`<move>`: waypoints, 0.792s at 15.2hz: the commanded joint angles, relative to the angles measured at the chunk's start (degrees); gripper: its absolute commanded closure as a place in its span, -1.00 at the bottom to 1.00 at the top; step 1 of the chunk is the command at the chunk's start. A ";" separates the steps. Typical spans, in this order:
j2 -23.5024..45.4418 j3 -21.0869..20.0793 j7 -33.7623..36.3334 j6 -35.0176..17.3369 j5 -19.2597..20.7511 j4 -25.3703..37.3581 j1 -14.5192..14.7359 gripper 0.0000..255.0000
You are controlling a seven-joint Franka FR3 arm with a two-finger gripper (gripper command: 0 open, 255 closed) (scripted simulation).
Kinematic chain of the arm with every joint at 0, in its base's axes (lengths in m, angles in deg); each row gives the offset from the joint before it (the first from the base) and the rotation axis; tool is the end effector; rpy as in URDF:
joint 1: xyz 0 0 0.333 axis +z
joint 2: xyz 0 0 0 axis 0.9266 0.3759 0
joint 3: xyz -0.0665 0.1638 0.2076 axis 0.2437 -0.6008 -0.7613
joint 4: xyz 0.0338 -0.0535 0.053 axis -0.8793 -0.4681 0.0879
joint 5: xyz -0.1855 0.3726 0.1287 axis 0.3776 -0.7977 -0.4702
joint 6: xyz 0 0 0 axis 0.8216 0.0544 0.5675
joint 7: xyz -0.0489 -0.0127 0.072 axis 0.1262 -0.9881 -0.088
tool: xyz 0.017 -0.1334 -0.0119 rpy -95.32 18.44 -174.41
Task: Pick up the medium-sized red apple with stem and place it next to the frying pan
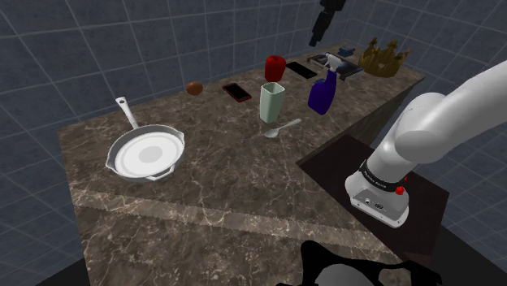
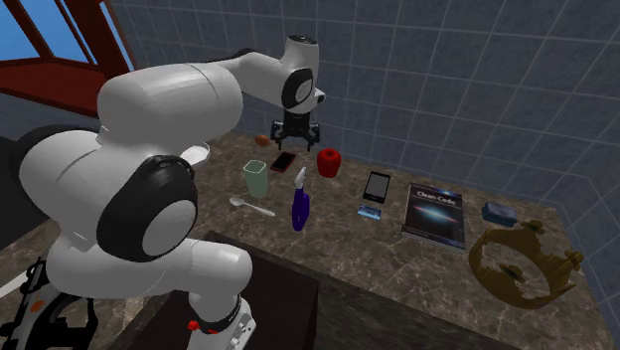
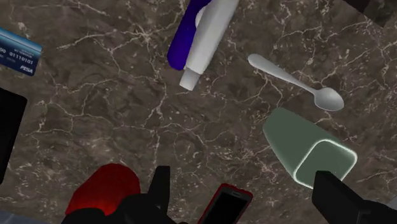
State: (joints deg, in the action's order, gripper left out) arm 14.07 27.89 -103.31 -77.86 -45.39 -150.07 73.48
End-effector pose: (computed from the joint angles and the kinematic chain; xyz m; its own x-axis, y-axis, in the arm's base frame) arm 0.4740 -0.1273 0.4641 0.9523 0.2809 0.1191 0.2931 -0.9507 -0.1013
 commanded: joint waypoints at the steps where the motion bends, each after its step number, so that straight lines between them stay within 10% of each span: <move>1: 4.67 2.24 -4.87 -2.51 -0.61 2.28 0.98 -1.00; 12: 30.60 9.13 -30.73 -9.02 -11.94 19.74 2.75 -1.00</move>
State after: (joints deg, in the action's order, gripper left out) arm 42.36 36.76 -131.52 -86.69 -56.03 -132.15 76.41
